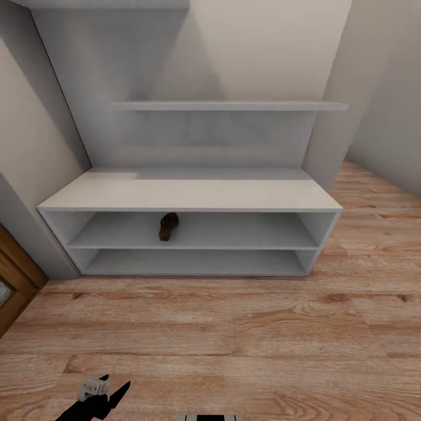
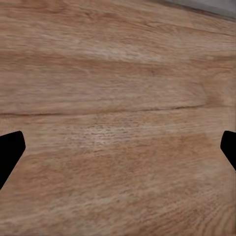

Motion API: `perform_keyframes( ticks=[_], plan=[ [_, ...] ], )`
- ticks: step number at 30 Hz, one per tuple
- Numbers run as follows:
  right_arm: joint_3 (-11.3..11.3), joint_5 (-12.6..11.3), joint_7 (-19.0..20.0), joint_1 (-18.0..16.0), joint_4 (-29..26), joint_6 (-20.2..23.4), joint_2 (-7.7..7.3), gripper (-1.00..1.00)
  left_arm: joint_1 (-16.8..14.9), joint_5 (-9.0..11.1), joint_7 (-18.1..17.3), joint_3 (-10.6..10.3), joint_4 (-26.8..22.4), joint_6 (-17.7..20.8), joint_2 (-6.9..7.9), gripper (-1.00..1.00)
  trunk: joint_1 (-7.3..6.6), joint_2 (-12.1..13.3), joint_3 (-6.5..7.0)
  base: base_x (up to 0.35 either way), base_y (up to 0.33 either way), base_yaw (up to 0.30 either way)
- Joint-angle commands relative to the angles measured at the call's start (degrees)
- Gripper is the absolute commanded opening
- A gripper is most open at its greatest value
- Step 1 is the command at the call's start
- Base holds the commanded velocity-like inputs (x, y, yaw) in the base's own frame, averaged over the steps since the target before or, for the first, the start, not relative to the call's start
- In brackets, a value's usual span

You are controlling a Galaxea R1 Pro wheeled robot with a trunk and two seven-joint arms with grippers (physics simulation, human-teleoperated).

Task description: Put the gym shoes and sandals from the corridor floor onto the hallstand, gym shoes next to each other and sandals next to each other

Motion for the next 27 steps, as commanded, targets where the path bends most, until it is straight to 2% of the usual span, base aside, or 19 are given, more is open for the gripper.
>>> perform_keyframes(
  ticks=[1, 13, 20, 27],
  plan=[
    [-0.2, 0.1, 0.4, -0.1, 0.1, 0.0, 0.01, -1.00, 0.0, 0.2, -0.3, 0.2, 0.1, 0.0, 0.00, 1.00, -0.01, 0.0, -0.04, 0.000, -0.173, 0.000],
    [-0.2, 0.0, 0.4, -0.1, 0.0, 0.0, 1.37, -1.00, 0.0, 0.3, -0.3, 0.3, 0.1, 0.0, 0.04, 1.00, -0.01, 0.0, -0.04, -0.057, -0.244, 0.000],
    [-0.2, 0.0, 0.4, -0.1, -0.1, 0.0, 1.54, -1.00, 0.0, 0.3, -0.4, 0.4, 0.1, 0.0, 0.09, 1.00, -0.01, 0.0, -0.04, -0.226, -0.194, 0.000],
    [-0.2, 0.0, 0.4, -0.1, -0.1, 0.1, 1.58, -1.00, 0.0, 0.3, -0.4, 0.4, 0.1, 0.0, 0.13, 1.00, -0.01, 0.0, -0.04, -0.225, -0.048, 0.000]
  ],
)
